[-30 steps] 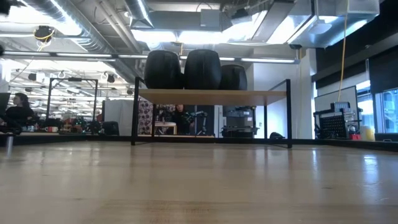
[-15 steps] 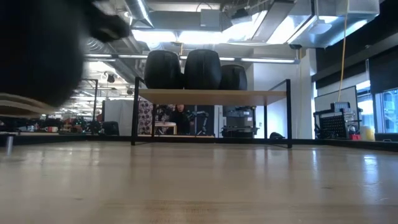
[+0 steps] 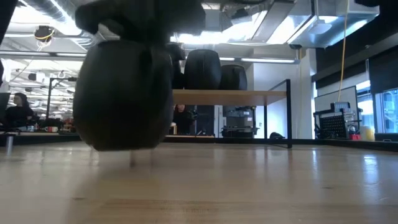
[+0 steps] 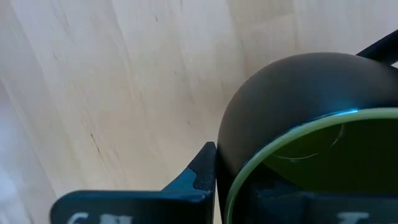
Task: Place coffee mugs
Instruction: Put the green mug on the shelf
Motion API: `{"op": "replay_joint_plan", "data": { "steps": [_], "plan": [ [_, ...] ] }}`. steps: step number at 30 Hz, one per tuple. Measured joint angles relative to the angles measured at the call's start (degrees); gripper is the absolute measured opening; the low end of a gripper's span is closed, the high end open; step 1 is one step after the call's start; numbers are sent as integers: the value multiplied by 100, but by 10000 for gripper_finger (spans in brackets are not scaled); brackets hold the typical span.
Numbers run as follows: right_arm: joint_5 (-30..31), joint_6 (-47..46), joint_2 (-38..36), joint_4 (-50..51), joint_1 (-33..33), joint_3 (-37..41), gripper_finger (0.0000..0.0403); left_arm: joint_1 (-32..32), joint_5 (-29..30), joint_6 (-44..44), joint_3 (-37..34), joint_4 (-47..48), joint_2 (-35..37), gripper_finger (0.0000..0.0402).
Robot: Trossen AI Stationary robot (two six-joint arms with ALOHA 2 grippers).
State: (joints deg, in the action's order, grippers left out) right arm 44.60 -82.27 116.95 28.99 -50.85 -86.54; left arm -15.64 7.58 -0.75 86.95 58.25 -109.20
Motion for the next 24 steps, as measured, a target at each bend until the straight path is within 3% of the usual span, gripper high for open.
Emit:
{"op": "replay_joint_plan", "data": {
  "steps": [13,24],
  "plan": [
    [-127,1,0,120,37,0,193,-57,383,-320,32,43,-186,21],
    [-40,38,2,133,72,0,194,-50,-1,-345,72,137,-177,90]
  ]
}}
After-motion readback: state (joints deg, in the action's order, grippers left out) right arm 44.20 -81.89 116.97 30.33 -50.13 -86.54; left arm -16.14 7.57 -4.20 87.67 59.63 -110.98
